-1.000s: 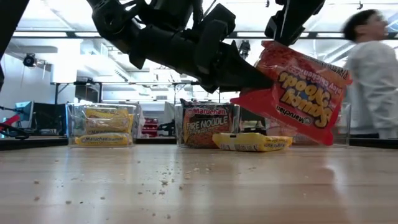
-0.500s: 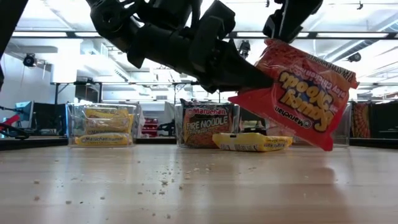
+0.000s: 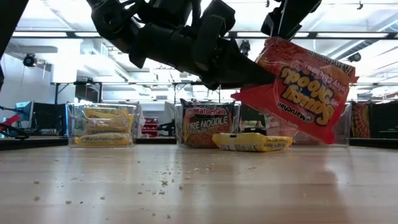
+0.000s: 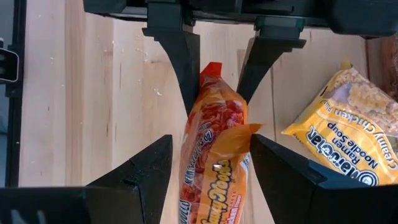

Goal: Sort Maruchan noodles
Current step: Put the orange instant noodle pack into the right transparent bin

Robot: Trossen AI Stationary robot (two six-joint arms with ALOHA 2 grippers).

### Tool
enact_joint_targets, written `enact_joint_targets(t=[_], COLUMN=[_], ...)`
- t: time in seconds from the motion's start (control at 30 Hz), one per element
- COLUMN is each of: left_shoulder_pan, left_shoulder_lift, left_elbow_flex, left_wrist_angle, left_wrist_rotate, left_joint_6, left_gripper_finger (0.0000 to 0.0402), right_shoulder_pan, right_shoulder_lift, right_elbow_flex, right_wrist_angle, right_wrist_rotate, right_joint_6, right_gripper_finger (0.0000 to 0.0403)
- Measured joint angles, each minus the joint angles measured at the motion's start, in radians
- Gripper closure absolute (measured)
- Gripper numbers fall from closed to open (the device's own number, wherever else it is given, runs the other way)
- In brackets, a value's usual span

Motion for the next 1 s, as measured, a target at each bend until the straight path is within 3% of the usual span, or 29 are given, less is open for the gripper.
enact_joint_targets(t=[0.23, 1.0], left_shoulder_pan=[-0.001, -0.002], left_shoulder_lift=[-0.001, -0.001], left_elbow_flex=[0.000, 0.000], left_wrist_angle=[0.015, 0.080], left_wrist_rotate=[0.079, 0.026], left_joint_6=[0.005, 0.031], left_gripper_finger=[0.0277, 0.0277], right_shoulder_pan=[-0.001, -0.006], right_shoulder_lift=[0.000, 0.036], right_elbow_flex=[-0.001, -0.003], right_wrist_angle=[0.004, -0.004], right_wrist_rotate=[-0.001, -0.009], right_joint_6=[0.001, -0.017], right_gripper_finger=[0.0195, 0.0198])
